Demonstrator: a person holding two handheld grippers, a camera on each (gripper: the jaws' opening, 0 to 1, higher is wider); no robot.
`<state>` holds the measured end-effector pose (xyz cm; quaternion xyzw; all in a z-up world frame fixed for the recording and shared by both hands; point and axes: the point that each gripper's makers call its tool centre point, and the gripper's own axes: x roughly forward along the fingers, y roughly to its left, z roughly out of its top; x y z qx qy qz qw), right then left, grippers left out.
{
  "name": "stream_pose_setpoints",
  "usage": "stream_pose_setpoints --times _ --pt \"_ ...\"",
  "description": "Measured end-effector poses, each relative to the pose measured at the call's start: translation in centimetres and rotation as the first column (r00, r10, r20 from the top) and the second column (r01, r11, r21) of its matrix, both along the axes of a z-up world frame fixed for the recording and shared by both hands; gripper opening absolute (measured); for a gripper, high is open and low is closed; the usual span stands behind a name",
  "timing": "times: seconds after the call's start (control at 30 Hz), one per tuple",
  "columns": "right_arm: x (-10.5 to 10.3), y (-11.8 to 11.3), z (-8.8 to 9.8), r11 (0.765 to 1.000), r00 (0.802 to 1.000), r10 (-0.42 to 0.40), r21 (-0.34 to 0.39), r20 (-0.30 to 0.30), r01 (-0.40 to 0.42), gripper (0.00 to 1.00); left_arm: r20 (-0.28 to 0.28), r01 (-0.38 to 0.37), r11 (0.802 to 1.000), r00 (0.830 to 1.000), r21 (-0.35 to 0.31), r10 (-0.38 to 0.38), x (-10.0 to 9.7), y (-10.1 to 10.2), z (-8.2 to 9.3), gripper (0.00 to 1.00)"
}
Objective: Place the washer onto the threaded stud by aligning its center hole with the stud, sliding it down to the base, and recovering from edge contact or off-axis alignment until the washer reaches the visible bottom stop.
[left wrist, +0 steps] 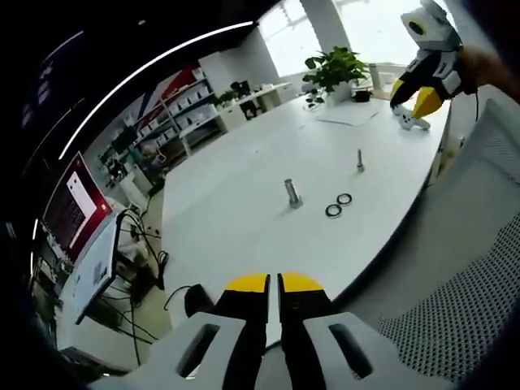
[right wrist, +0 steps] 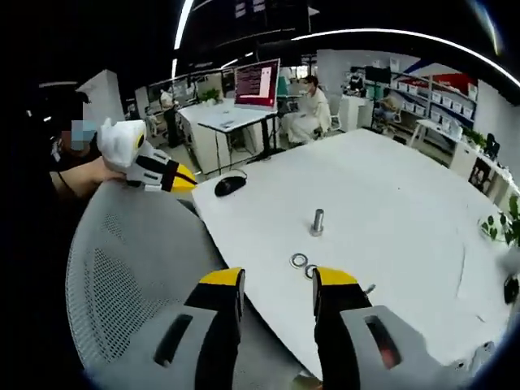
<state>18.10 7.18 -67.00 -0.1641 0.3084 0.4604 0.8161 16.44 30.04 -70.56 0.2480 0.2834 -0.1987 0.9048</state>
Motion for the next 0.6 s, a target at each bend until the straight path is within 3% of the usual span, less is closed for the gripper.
stream_pose_setpoints --times 0.17,0.27,0.37,0.53,0.6 --pt "2.7 1.1 -2.3 0.985 0.989 0.143 -0.094 -0.037 -0.146 0.36 -0.017 -0.011 1.000 1.000 0.004 0.011 -0.1 0.3 -0.3 0.01" --pt "4.2 1.8 -4.1 0.967 0.975 0.221 -0.129 -0.018 -0.221 0.35 -0.004 -0.028 1.000 1.000 0.003 0.028 0.0 0.5 -0.1 0.01" --pt "5.3 1.7 -7.4 0.952 0.968 0.234 -0.180 -0.087 -0.246 0.34 -0.002 -0.033 0.999 0.999 0.005 0.033 0.2 0.6 -0.1 0.01" --pt "5.8 2.2 -10.6 0.912 0.945 0.293 -0.254 -0.146 -0.322 0.32 -0.006 -0.033 0.999 0.999 0.010 0.033 0.0 0.6 -0.1 0.01" --pt "6.3 2.3 -11.3 0.899 0.941 0.307 -0.280 -0.143 -0.336 0.32 -0.005 -0.042 0.999 0.999 0.013 0.042 0.1 0.8 -0.1 0.01"
